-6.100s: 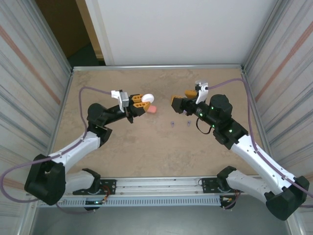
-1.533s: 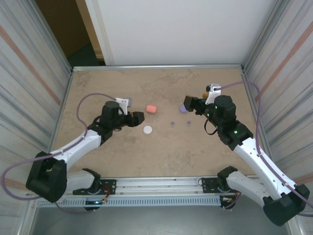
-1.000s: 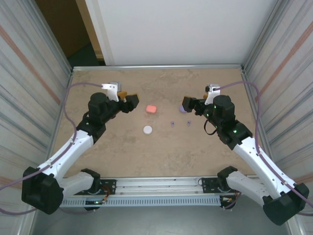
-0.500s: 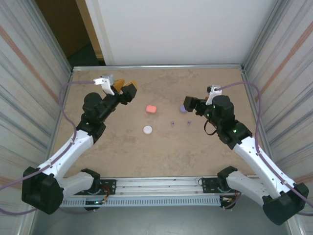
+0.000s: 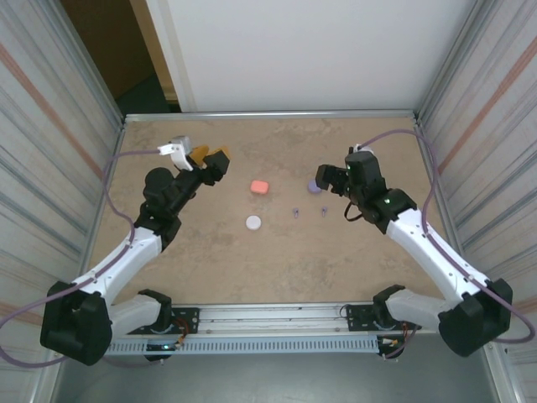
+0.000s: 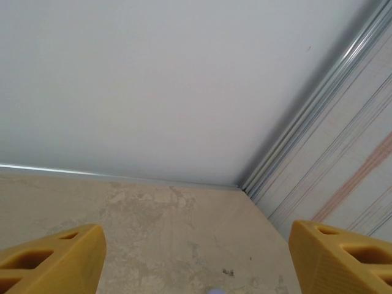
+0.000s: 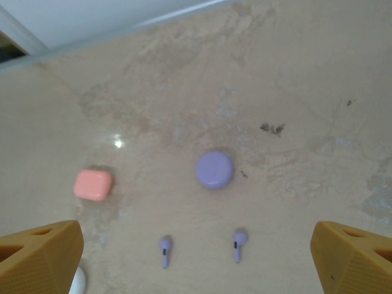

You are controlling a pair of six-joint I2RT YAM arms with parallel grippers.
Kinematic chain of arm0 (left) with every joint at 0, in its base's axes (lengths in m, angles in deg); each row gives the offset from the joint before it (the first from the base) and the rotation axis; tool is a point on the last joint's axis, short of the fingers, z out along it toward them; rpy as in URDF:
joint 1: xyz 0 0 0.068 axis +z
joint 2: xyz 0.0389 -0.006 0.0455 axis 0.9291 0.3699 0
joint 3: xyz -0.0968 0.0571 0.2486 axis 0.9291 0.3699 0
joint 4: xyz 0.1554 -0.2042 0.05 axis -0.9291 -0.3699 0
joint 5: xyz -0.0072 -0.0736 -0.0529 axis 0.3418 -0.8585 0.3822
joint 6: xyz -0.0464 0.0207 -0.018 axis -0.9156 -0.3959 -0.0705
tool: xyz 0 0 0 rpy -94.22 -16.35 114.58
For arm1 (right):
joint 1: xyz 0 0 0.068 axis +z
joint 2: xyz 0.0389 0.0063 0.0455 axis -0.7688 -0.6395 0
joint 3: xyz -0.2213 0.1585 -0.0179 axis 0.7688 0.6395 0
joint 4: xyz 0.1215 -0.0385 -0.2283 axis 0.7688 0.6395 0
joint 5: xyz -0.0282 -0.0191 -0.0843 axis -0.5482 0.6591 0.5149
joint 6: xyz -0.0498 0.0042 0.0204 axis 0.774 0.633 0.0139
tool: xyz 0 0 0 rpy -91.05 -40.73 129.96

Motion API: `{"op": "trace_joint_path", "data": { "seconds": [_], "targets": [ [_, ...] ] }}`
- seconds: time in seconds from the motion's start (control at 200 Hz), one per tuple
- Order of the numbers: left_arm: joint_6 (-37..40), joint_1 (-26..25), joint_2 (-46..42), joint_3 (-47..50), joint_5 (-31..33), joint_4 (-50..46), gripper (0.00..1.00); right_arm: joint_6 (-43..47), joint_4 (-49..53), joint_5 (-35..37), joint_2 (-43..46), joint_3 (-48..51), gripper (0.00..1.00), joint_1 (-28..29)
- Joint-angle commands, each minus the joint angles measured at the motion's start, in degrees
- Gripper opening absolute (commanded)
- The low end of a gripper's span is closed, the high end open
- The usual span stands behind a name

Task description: Insert wireless bluetooth earbuds into charging case

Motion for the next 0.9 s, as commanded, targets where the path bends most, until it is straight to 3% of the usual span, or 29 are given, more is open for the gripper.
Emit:
{"op": "trace_joint_path", "data": {
  "seconds": [0.0, 0.271, 0.606, 0.897],
  "targets": [
    [-1.49, 0.69, 1.04, 0.68, -1.39, 4.17, 0.78, -0.02, 5.52, 1.42, -4.34, -3.29, 0.92, -0.41],
    [-3.91, 2.46, 4.21, 1.31, -3.78, 7.64, 0.78, -1.12, 7.93, -7.3, -15.87, -6.0, 0.89, -3.65],
    [-7.53, 5.42, 7.46, 2.48, -7.04, 12.11, 0.79, -3.41, 6.54, -6.46, -30.89, -12.76, 0.9, -3.87],
    [-9.8, 8.21, 7.6, 4.47, -7.87, 14.48, 0.79, -3.23, 5.1, -6.89, -41.76, -21.08, 0.83, -3.98]
  ]
}}
